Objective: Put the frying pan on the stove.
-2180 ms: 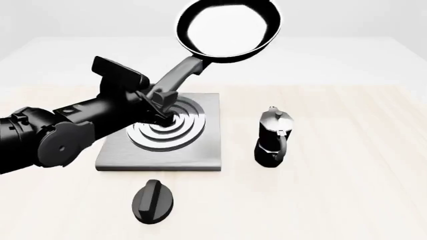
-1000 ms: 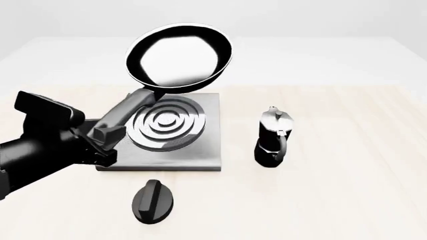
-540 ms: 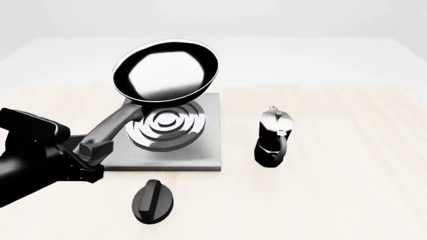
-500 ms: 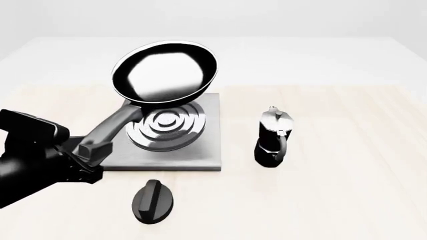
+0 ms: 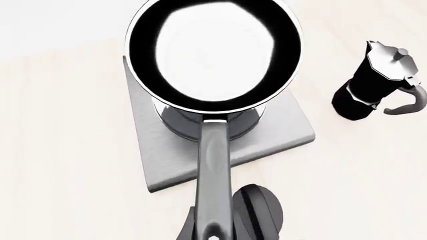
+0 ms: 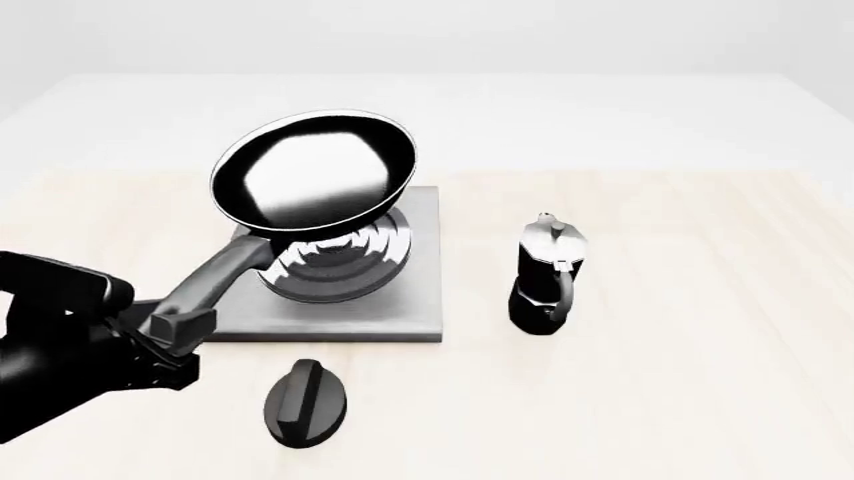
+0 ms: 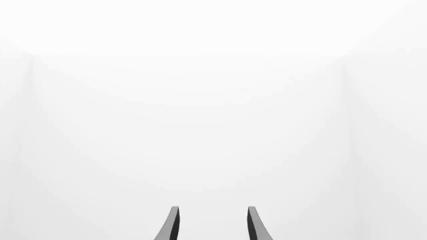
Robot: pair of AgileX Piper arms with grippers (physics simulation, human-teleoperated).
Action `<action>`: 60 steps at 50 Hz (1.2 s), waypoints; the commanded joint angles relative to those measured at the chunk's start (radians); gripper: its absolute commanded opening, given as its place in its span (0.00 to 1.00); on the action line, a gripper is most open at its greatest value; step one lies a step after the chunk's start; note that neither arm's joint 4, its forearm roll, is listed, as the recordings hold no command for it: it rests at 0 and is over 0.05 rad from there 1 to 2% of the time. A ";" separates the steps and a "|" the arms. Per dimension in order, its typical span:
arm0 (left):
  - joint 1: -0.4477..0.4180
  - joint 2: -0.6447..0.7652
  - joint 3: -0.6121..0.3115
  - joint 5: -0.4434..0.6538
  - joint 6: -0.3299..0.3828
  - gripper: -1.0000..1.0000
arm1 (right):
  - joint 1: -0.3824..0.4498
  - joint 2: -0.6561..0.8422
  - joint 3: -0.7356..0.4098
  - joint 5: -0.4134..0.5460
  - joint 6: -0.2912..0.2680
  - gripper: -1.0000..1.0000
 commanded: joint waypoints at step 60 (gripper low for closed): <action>-0.024 0.071 0.102 -0.171 -0.072 0.00 | 0.004 0.000 0.003 -0.003 -0.010 1.00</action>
